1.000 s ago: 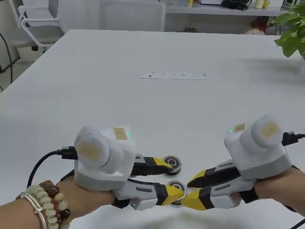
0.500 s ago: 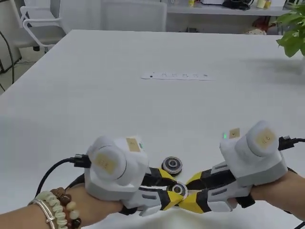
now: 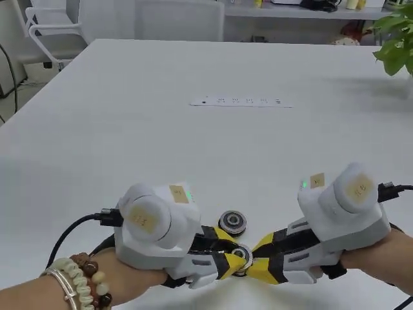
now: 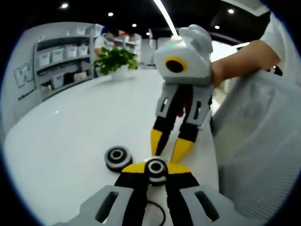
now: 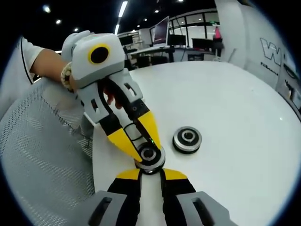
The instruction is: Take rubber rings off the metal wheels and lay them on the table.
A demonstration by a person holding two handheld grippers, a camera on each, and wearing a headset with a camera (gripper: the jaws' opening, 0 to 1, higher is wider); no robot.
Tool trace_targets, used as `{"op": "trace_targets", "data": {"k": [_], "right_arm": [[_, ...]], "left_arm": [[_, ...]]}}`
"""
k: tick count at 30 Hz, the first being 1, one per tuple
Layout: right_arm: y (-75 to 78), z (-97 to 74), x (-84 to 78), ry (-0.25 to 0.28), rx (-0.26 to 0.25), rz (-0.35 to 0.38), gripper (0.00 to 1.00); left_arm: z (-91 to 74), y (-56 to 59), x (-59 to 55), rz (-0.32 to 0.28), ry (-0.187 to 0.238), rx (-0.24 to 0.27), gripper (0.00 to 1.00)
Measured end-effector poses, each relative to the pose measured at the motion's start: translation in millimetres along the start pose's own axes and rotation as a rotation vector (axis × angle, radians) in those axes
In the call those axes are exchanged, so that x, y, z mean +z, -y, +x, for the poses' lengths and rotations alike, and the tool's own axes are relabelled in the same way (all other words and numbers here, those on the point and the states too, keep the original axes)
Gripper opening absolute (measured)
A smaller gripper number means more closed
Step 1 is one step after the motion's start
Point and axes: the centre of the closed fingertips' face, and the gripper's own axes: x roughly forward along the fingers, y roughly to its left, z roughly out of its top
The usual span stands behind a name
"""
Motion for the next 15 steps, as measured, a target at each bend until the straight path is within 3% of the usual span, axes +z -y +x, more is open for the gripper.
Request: {"op": "trace_targets", "data": {"k": [9, 12, 15], "right_arm": [[3.8, -1.3, 0.9, -0.004, -0.023, -0.021, 0.01], [5.0, -1.5, 0.8, -0.006, -0.029, 0.011, 0.00], [6.7, -2.6, -0.7, -0.024, -0.038, 0.114, 0.00]], "left_arm": [[-0.5, -0.9, -0.8, -0.011, -0.001, 0.002, 0.15], [-0.3, -0.7, -0.8, -0.009, -0.002, 0.002, 0.15], [-0.3, -0.4, -0.8, -0.008, -0.002, 0.000, 0.15]]}}
